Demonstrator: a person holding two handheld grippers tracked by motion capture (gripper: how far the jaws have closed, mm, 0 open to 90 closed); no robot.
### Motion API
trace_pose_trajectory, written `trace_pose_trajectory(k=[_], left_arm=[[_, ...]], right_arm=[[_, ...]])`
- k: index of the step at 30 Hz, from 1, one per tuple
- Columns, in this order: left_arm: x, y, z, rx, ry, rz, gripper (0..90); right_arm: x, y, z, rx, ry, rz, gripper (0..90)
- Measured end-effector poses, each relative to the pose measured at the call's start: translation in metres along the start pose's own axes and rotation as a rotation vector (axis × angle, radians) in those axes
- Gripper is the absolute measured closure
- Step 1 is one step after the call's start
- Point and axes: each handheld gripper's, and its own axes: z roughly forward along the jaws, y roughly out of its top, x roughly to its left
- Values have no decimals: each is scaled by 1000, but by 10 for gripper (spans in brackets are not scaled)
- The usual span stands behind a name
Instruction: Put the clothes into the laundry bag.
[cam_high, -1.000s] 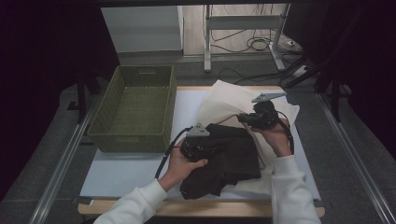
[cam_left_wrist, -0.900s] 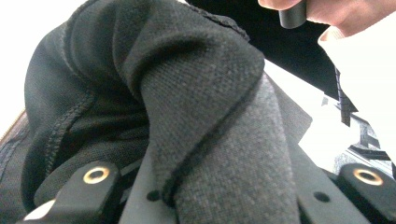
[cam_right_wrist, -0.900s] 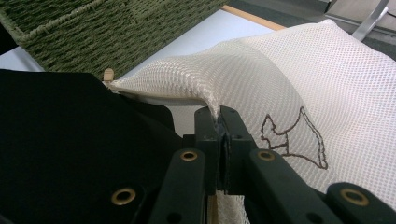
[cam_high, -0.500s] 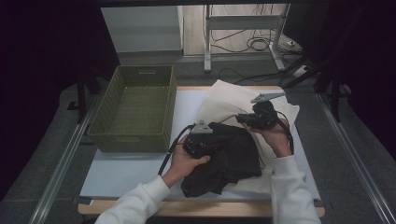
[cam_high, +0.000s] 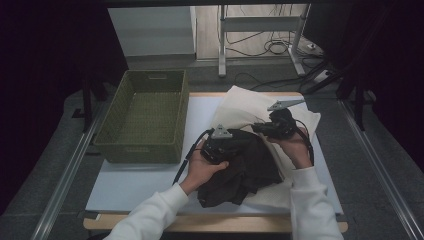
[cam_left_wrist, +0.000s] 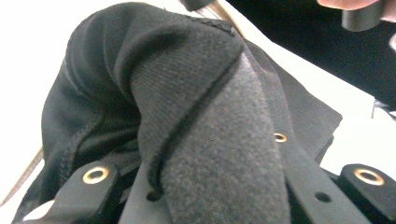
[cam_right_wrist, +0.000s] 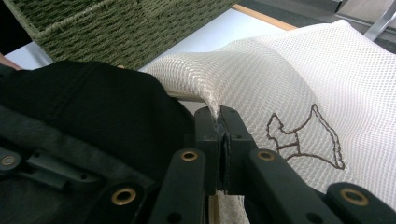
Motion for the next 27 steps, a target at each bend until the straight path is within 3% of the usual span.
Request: trace_pose_trajectory(k=[15, 27], left_arm=[[4, 9, 26, 46, 27, 1, 772], [13, 12, 38, 53, 43, -35, 763]], right_arm=[[3, 1, 0, 4, 11, -7, 873], [6, 2, 1, 7, 19, -12, 873]])
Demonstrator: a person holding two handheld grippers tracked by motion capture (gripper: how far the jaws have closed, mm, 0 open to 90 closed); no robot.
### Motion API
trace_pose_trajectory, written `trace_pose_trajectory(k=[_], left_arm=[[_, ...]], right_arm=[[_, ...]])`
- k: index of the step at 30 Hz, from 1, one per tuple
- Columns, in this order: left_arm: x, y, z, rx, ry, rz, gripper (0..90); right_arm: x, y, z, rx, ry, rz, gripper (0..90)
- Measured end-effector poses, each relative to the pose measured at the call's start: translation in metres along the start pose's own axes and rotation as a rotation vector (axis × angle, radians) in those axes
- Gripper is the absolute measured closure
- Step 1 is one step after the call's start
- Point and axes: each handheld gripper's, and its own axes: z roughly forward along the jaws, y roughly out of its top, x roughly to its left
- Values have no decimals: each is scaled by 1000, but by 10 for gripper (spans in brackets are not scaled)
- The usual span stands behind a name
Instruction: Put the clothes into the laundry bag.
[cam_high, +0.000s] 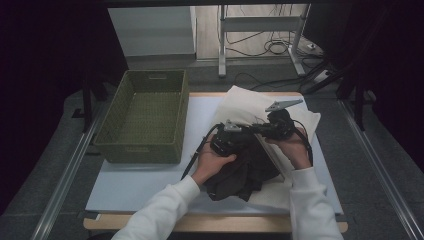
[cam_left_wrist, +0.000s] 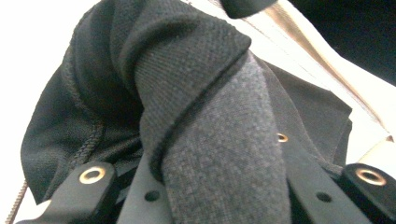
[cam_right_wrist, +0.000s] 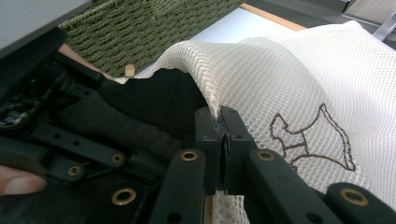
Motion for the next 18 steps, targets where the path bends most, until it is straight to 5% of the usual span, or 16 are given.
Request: trace_pose_trajectory(k=[6, 14, 18], left_arm=[[0, -1, 0, -16, -9, -7, 700], [-13, -2, -26, -41, -38, 25, 347], [-18, -5, -45, -48, -49, 47, 252]], right_arm=[[-1, -1, 0, -1, 1, 4, 873], [-6, -2, -2, -8, -1, 19, 873], [-7, -3, -3, -12, -2, 24, 873]])
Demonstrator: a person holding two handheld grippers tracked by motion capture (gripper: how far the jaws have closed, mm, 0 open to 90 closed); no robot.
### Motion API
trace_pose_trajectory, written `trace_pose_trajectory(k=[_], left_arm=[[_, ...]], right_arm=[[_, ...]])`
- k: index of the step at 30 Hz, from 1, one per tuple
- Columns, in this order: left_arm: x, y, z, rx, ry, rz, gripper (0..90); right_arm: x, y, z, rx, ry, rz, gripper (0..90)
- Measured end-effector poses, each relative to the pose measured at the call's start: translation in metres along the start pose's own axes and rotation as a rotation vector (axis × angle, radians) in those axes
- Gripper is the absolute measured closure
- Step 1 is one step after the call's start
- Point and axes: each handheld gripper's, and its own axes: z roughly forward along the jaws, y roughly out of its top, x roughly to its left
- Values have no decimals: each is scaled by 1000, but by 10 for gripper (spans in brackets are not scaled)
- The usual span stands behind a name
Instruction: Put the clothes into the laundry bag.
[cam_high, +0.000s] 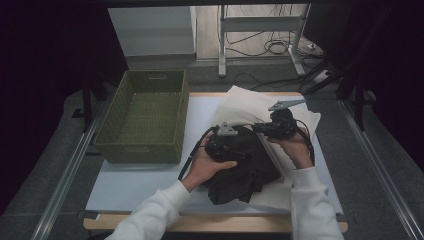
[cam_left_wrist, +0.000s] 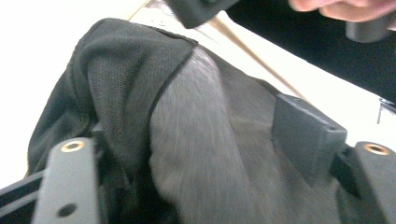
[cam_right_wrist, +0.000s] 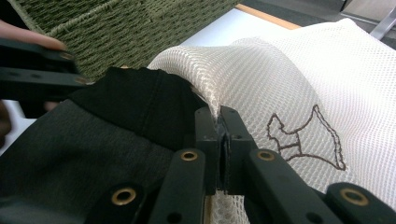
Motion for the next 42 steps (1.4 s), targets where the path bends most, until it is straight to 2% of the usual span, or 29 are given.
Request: trace_pose_trajectory(k=[8, 11, 14, 17, 21, 24, 26, 32, 34, 38, 42], left_arm=[[-5, -17, -47, -45, 21, 25, 228], [-4, -26, -59, -38, 39, 27, 225], [-2, -37, -64, -20, 52, 22, 211], [-1, -47, -61, 11, 40, 12, 208], [-6, -58, -48, 57, 13, 18, 239], [-9, -63, -35, 88, -6, 26, 298], [-10, -64, -27, 98, -6, 33, 374], [-8, -62, -14, 88, -41, 37, 682], [-8, -61, -12, 91, -47, 37, 752], [-9, -60, -10, 83, -33, 68, 805], [-9, -57, -8, 76, -30, 80, 819]], right_arm=[[-1, 0, 0, -2, -1, 4, 873], [-1, 0, 0, -2, -1, 4, 873], [-1, -1, 0, -1, -2, 5, 873], [-1, -1, 0, -1, -3, 7, 873], [-2, -1, 0, 1, -2, 9, 873], [-2, -1, 0, 1, -1, 9, 873], [-2, -1, 0, 1, -2, 8, 873], [-2, -2, 0, 2, 2, 8, 873], [-2, -2, 0, 3, 3, 8, 873], [-2, -2, 0, 4, 4, 7, 873], [-1, 0, -1, 4, 10, 6, 873]])
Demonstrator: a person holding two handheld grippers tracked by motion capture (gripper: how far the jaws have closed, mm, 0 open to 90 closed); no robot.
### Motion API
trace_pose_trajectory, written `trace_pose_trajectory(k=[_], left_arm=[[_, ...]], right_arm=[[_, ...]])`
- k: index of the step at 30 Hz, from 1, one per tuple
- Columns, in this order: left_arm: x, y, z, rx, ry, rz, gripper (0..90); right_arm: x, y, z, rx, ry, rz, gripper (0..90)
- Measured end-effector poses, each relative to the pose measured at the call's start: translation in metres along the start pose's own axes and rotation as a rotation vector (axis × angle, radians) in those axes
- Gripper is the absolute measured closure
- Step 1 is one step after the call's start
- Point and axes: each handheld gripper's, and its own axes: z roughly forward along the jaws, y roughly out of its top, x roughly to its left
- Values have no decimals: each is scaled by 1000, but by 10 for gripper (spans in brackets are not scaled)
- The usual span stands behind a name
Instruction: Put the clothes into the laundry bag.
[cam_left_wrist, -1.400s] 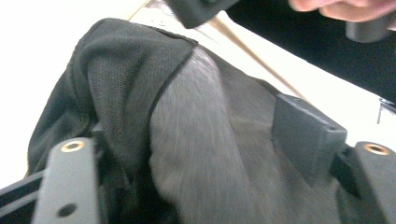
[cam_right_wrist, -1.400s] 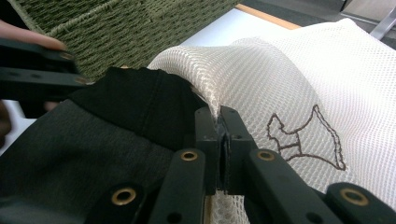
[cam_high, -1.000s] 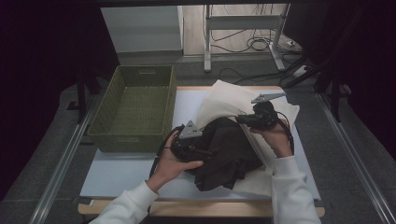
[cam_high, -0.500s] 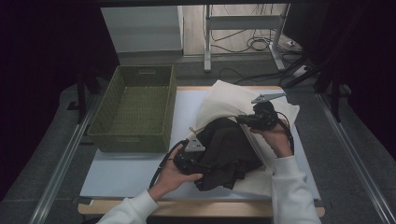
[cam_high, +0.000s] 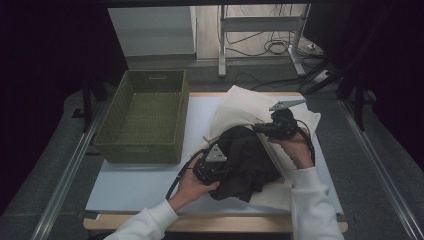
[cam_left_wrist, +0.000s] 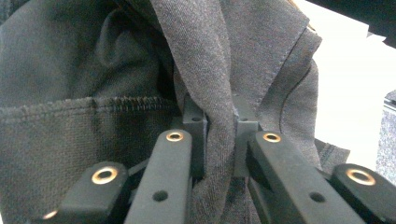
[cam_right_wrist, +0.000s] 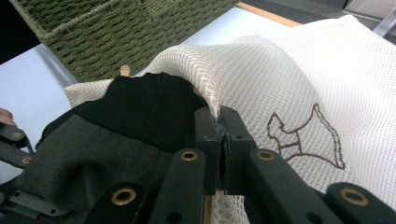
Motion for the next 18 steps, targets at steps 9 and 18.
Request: trace_pose_trajectory(k=[9, 18], left_arm=[[2, 6, 4, -6, 6, 4, 824], [5, 14, 10, -6, 19, -1, 827]], right_arm=[[1, 1, -1, 0, 2, -2, 873], [6, 4, -5, -19, 34, -9, 873]])
